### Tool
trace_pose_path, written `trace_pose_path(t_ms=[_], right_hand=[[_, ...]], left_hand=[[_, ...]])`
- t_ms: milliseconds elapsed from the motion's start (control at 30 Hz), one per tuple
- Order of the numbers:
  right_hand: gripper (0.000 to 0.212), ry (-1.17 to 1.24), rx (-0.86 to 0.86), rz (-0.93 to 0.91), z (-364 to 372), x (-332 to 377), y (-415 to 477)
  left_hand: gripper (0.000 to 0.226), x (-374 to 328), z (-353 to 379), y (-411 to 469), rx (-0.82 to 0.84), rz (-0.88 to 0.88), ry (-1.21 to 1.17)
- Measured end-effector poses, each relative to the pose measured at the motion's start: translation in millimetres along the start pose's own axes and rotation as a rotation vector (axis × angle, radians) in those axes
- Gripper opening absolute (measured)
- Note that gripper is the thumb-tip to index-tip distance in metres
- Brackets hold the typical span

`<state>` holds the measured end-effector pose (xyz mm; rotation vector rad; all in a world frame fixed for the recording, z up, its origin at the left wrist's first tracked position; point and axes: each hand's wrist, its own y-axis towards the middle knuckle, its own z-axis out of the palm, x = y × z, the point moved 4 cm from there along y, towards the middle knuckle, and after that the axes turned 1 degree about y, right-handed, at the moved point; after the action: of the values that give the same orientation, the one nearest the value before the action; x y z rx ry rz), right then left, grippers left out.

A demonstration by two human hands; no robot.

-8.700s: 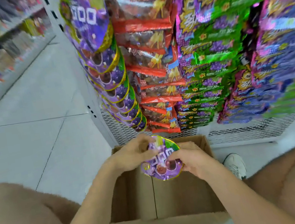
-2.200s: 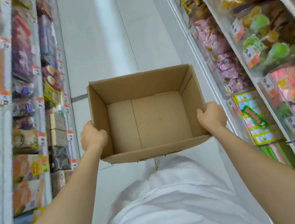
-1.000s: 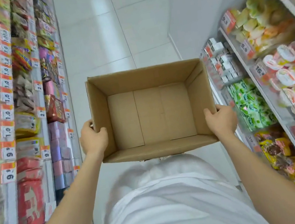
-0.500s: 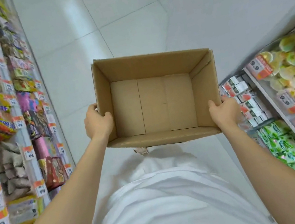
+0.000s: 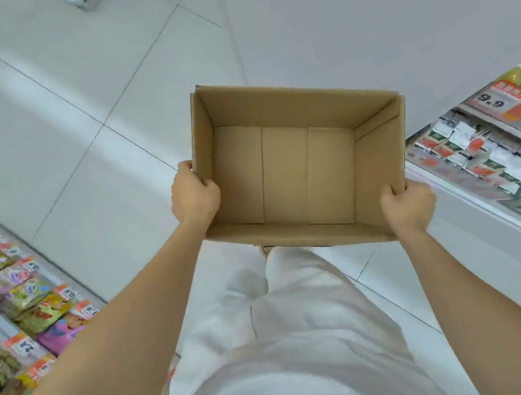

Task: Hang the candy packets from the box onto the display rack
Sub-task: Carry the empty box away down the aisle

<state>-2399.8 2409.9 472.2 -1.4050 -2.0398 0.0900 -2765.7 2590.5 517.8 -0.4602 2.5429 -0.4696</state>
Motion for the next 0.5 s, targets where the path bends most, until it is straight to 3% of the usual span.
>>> trace_pose_path(t_ms=[267, 500], right_hand=[[0.011, -0.068, 0.019, 0.313, 102, -3, 32], [0.008, 0.035, -0.086, 0.627, 234, -66, 70]], left_hand=[[0.040, -27, 85, 161, 0.214, 0.158, 0.171], [0.036, 2, 239, 275, 0.353, 0.255, 0.305]])
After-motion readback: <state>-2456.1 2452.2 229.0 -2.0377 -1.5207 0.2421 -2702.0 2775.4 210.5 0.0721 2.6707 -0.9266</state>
